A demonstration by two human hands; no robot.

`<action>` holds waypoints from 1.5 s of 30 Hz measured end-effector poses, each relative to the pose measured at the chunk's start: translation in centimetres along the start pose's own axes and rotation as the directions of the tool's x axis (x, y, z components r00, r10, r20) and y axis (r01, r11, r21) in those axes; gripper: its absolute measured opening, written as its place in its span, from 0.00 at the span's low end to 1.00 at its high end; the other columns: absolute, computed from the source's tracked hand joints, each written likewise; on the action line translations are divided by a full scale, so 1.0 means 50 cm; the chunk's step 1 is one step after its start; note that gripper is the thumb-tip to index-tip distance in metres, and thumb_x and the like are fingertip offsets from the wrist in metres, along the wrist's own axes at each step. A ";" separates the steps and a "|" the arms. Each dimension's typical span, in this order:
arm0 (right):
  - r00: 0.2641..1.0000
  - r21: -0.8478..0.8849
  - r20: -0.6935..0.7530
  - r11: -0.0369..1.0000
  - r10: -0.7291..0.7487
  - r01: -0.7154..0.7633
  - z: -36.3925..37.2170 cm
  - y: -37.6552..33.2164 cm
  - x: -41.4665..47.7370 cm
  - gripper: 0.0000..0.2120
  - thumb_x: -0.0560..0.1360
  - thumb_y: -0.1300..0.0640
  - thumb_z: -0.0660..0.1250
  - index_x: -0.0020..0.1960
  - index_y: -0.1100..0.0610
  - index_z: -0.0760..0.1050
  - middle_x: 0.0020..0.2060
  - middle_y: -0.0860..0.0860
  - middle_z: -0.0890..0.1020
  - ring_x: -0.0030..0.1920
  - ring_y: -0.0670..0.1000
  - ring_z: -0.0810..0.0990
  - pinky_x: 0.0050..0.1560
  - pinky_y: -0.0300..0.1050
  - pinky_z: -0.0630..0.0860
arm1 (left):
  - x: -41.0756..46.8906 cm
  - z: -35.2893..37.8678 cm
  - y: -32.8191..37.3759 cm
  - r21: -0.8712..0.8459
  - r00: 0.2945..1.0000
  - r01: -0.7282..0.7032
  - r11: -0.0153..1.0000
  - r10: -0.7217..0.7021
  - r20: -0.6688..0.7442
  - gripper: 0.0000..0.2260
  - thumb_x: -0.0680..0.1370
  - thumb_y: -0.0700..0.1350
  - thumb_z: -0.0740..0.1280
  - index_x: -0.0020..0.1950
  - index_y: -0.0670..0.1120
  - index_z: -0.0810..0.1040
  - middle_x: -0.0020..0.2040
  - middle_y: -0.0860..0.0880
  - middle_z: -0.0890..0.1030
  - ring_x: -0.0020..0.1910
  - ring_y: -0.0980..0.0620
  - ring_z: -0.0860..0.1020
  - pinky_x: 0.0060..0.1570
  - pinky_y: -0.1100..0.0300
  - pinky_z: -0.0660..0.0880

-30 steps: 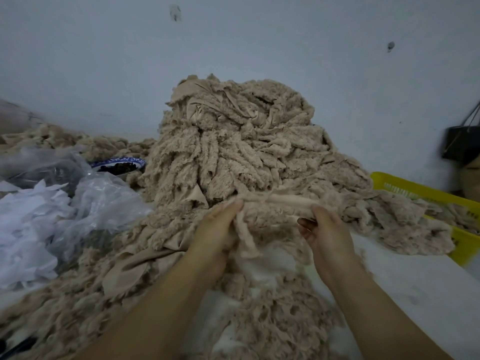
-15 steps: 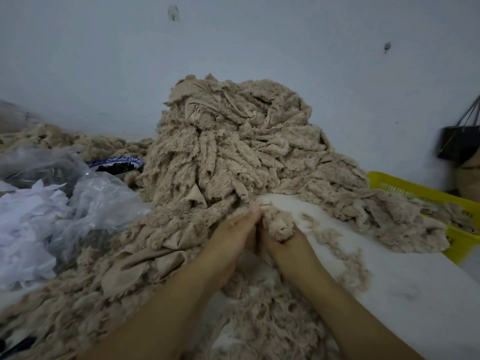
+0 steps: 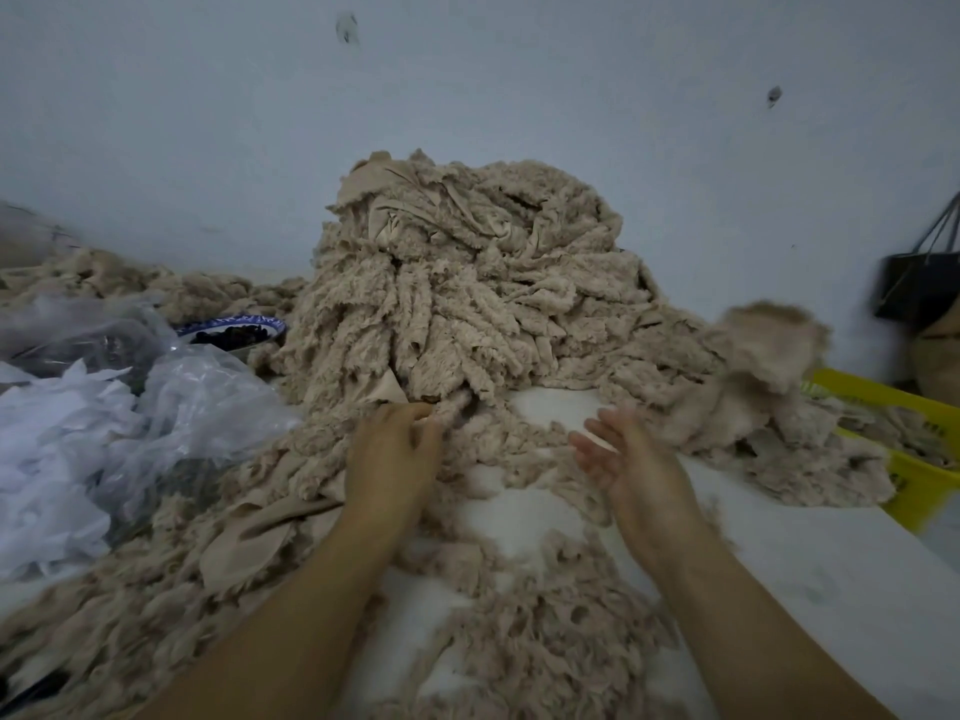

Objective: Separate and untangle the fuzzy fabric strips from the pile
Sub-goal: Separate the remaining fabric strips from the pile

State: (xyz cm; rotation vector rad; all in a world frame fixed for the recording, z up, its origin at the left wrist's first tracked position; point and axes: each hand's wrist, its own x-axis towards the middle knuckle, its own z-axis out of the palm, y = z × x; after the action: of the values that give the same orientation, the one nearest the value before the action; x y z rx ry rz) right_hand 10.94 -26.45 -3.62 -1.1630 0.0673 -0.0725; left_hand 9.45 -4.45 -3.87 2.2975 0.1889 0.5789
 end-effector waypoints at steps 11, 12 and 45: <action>0.980 -0.451 0.199 0.886 -0.021 0.111 0.023 0.032 -0.023 0.16 0.82 0.52 0.61 0.40 0.54 0.83 0.35 0.54 0.85 0.34 0.48 0.82 0.36 0.40 0.79 | -0.004 0.009 0.007 0.060 0.992 -0.109 0.992 0.112 -0.049 0.08 0.84 0.44 0.57 0.50 0.45 0.75 0.50 0.49 0.75 0.54 0.47 0.70 0.51 0.52 0.70; 0.977 -0.443 0.213 0.892 0.003 0.094 0.026 0.032 -0.026 0.17 0.82 0.51 0.61 0.41 0.54 0.83 0.35 0.54 0.85 0.34 0.49 0.82 0.36 0.40 0.79 | -0.008 0.006 0.016 -0.024 0.992 -0.117 0.993 0.116 -0.046 0.08 0.84 0.44 0.57 0.48 0.46 0.74 0.47 0.50 0.75 0.50 0.50 0.72 0.47 0.55 0.70; 0.973 -0.550 0.230 0.826 0.009 0.123 0.026 0.044 -0.023 0.14 0.82 0.53 0.61 0.45 0.56 0.82 0.40 0.50 0.85 0.42 0.48 0.85 0.45 0.39 0.80 | -0.016 -0.015 0.025 0.007 0.982 -0.185 0.983 0.185 -0.040 0.10 0.83 0.45 0.62 0.44 0.42 0.72 0.40 0.50 0.70 0.41 0.49 0.71 0.38 0.55 0.65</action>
State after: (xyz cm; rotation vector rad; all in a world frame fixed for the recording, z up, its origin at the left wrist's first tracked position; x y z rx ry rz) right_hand 9.94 -24.26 -5.11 -1.7626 -0.1598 0.0307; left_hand 8.32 -5.11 -2.79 2.3229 -0.0056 0.7200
